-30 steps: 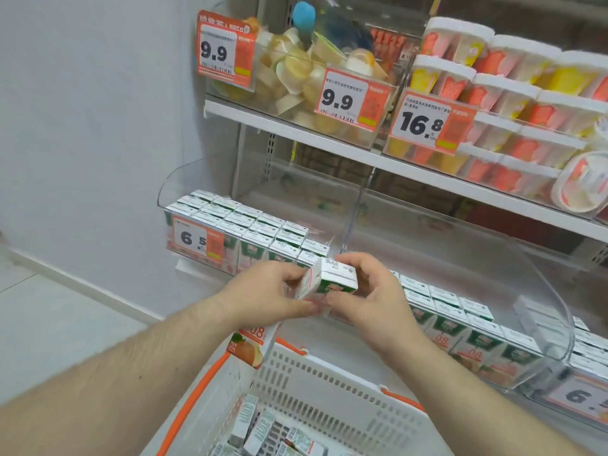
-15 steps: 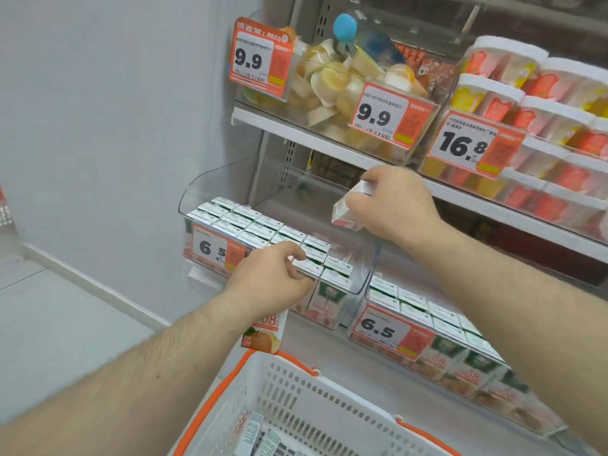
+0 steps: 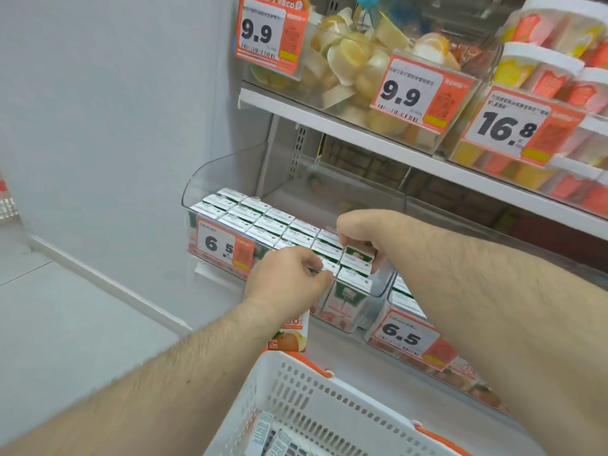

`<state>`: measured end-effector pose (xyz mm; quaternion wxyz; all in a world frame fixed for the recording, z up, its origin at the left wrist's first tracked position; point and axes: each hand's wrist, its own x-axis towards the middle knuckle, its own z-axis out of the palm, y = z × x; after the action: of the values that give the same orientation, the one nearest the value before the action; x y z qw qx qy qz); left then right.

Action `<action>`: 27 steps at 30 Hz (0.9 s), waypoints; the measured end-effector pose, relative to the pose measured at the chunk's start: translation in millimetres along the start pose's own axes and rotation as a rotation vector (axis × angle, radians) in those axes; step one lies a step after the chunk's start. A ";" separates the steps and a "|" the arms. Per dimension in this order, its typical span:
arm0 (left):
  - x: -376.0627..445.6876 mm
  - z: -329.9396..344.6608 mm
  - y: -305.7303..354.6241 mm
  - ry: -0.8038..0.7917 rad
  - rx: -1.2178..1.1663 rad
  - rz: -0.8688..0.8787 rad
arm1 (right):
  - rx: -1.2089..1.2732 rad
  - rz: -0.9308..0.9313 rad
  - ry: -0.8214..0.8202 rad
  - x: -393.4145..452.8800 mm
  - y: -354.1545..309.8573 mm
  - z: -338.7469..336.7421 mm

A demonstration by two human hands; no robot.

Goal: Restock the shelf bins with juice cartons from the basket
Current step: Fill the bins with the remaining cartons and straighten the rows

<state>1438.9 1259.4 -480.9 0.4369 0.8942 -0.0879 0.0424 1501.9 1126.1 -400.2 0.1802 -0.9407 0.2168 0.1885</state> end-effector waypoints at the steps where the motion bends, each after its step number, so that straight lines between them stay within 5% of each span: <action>1: 0.3 -0.1 -0.1 0.000 -0.012 -0.008 | 0.010 0.004 0.006 3.4 1.7 0.5; 6: 0.4 -0.4 1.1 -0.014 -0.045 -0.035 | 0.192 0.097 -0.021 14.5 5.0 -1.9; 12: -4.6 -3.3 6.4 -0.049 -0.323 -0.126 | -0.046 -0.032 -0.035 3.6 -2.4 -7.7; 15: -10.6 -4.6 12.8 -0.053 -0.524 -0.185 | -0.089 -0.332 0.349 -8.2 -1.6 -5.4; 17: -14.6 -4.4 18.0 -0.065 -0.591 -0.206 | 0.121 -0.570 0.658 -29.3 13.0 2.8; 19: -18.9 -1.5 24.0 -0.083 -0.631 -0.221 | 0.344 -0.730 0.749 -56.2 35.0 21.3; 22: -27.7 7.7 34.6 -0.126 -0.712 -0.237 | 0.552 -0.716 0.610 -89.5 71.6 54.9; 27: -44.1 30.4 56.5 -0.132 -0.677 -0.176 | 0.670 -0.444 0.123 -96.7 128.6 88.2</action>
<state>1384.7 1206.7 -462.6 0.7038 0.7037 -0.0476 -0.0849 1335.6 1088.0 -467.7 0.4999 -0.8634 0.0682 0.0071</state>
